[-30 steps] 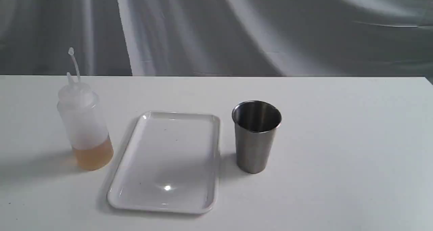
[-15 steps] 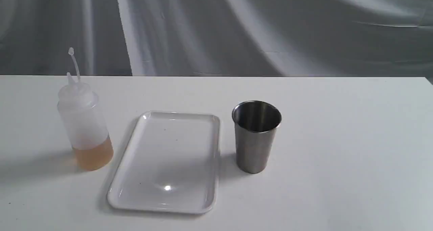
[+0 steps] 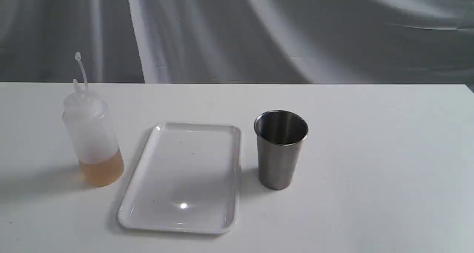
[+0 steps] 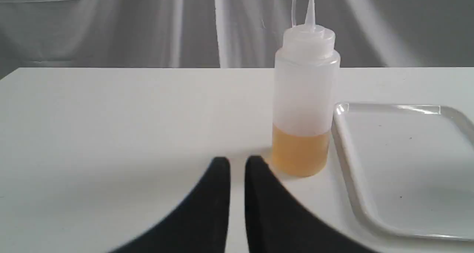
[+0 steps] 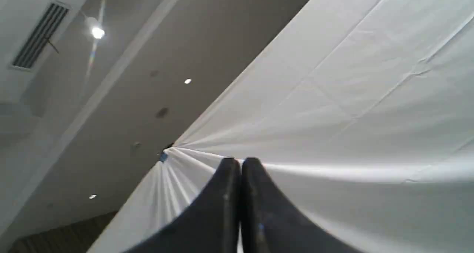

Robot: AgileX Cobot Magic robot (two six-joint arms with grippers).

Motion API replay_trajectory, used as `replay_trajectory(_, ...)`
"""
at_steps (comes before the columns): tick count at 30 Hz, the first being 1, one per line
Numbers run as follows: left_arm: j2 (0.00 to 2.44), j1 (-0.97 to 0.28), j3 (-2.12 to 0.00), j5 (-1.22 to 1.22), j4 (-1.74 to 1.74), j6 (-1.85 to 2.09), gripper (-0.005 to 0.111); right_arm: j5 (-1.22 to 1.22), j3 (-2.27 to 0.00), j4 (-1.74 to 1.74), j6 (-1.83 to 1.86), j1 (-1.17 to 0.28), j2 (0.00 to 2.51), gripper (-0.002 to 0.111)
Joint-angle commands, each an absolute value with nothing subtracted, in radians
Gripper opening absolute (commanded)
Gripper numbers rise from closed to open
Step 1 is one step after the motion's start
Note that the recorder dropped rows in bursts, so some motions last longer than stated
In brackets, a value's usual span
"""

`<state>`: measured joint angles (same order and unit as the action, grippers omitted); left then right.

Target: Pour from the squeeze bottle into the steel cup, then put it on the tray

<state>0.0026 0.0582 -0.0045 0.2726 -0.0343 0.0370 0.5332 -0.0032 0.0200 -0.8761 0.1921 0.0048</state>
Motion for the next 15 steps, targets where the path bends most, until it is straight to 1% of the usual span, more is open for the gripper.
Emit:
replay_trajectory(1,0.000,0.054,0.000,0.266,-0.034,0.034,0.008,0.677,-0.001,0.385,-1.046,0.199,0.000,0.000)
replay_trajectory(3,0.000,0.054,0.000,0.266,-0.034,0.032,0.008,0.699,-0.060,0.640,-1.172,0.199,0.000,0.000)
replay_trajectory(5,0.000,0.054,0.000,0.266,-0.034,0.032,0.008,0.669,-0.137,0.858,-1.323,0.199,0.000,0.000)
replay_trajectory(8,0.000,0.054,0.000,0.266,-0.034,0.032,0.008,0.638,-0.269,1.124,-1.486,0.199,0.033,0.000)
replay_trajectory(10,0.000,0.054,0.000,0.266,-0.034,0.032,0.008,0.638,-0.350,1.264,-1.578,0.199,0.069,0.000)
replay_trajectory(15,0.000,0.054,0.000,0.266,-0.034,0.036,0.008,0.636,-0.540,1.434,-1.737,0.199,0.166,0.000)
